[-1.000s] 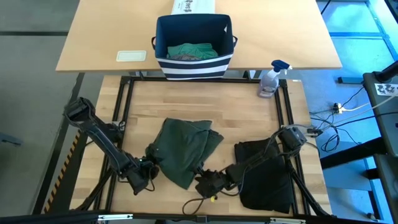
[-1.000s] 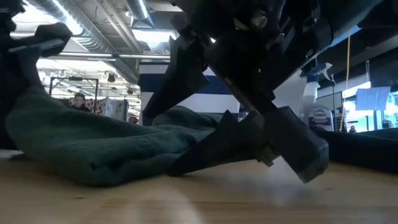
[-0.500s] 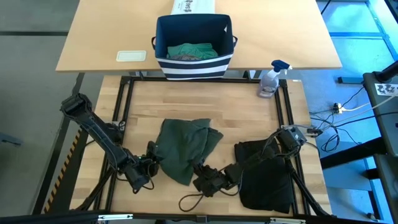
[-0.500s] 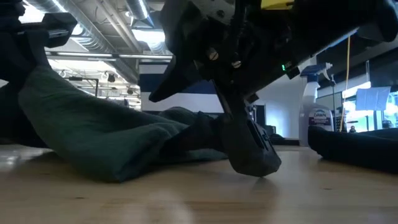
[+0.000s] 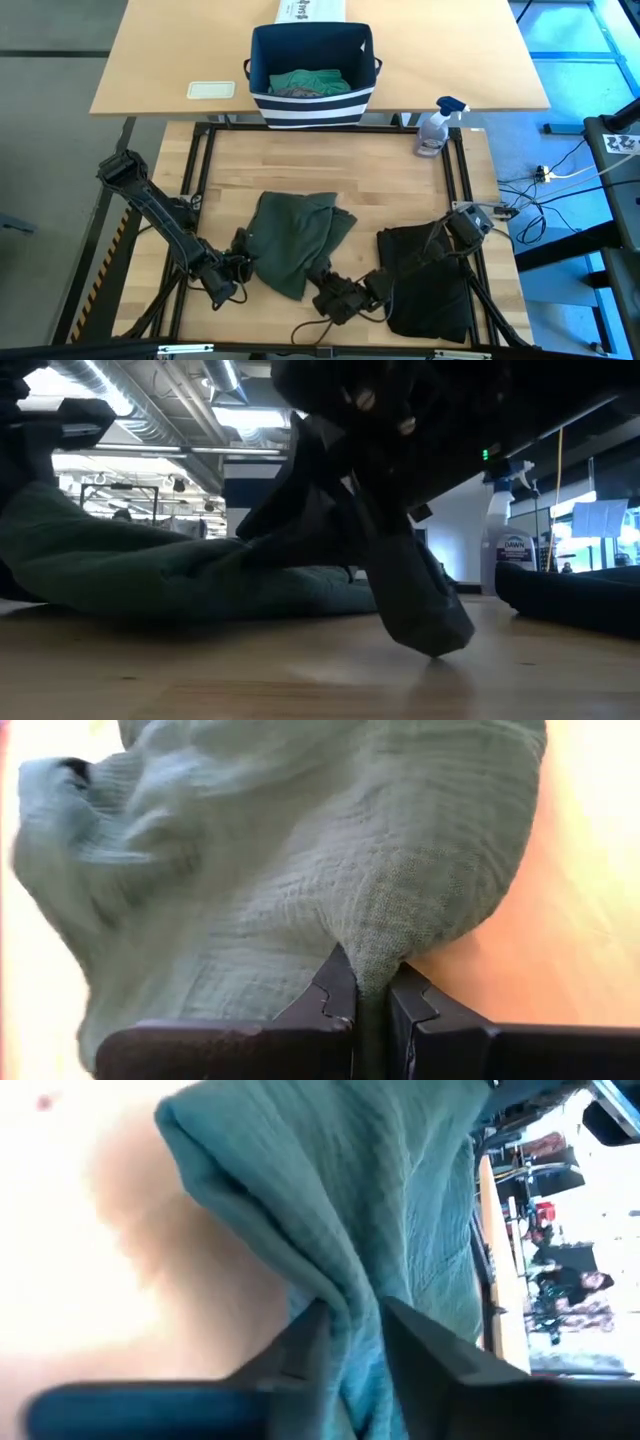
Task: Fold Laundry from Bin
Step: Stack the folded green polo shirt on top of the folded black shirt
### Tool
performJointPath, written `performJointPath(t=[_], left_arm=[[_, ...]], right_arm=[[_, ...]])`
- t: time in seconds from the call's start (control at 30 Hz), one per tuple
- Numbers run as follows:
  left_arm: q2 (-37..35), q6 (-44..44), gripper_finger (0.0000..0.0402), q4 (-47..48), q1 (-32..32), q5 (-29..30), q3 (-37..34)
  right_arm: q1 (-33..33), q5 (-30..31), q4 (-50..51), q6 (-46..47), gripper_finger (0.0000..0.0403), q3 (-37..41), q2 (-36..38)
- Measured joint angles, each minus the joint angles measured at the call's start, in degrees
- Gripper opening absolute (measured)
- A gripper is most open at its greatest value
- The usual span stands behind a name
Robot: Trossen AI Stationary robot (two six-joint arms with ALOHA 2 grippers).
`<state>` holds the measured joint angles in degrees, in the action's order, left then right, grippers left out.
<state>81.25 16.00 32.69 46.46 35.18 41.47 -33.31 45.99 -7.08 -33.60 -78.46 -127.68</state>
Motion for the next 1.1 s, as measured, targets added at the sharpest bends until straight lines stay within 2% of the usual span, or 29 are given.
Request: performJointPath(t=[0.1, 0.17, 0.33, 0.43, 0.6, 0.8, 0.93, 1.1], left_arm=[[0.00, 0.19, 0.0004, -0.04, 0.00, -3.77, 0.00], [0.00, 0.40, 0.0004, -0.24, 0.00, -6.65, 0.00], [0.00, 1.68, 0.0004, -3.02, 0.04, -13.38, -0.02], [0.00, 1.65, 0.0004, -7.31, 0.07, -15.93, -0.02], [0.02, 1.52, 0.0007, -13.59, 0.07, -16.41, -0.02], [0.02, 1.31, 0.0009, -15.15, 0.01, -15.67, -0.04], [0.04, -2.13, 0.0017, -16.85, 0.00, -16.35, -0.04], [0.04, -3.08, 0.0063, -17.67, -0.40, -16.85, -0.04]], right_arm=[[-0.53, 0.02, 0.04, 4.15, 0.0033, 0.02, -0.02], [-0.98, -0.12, 0.17, 7.74, 0.0009, 0.02, -0.02], [-1.97, -0.45, 1.17, 16.35, 0.0005, 0.04, -0.07], [-2.93, 1.16, 2.46, 18.30, 0.0004, 0.02, -0.07], [-4.59, 5.00, 7.60, 22.43, 0.0002, 0.07, 1.14], [-5.93, 5.34, 21.08, 33.67, 0.0001, 0.09, 3.15], [-6.09, 2.83, 29.16, 41.36, 0.0001, 0.00, 3.45], [-6.07, -2.16, 29.46, 43.85, 0.0001, -0.04, 3.48]])
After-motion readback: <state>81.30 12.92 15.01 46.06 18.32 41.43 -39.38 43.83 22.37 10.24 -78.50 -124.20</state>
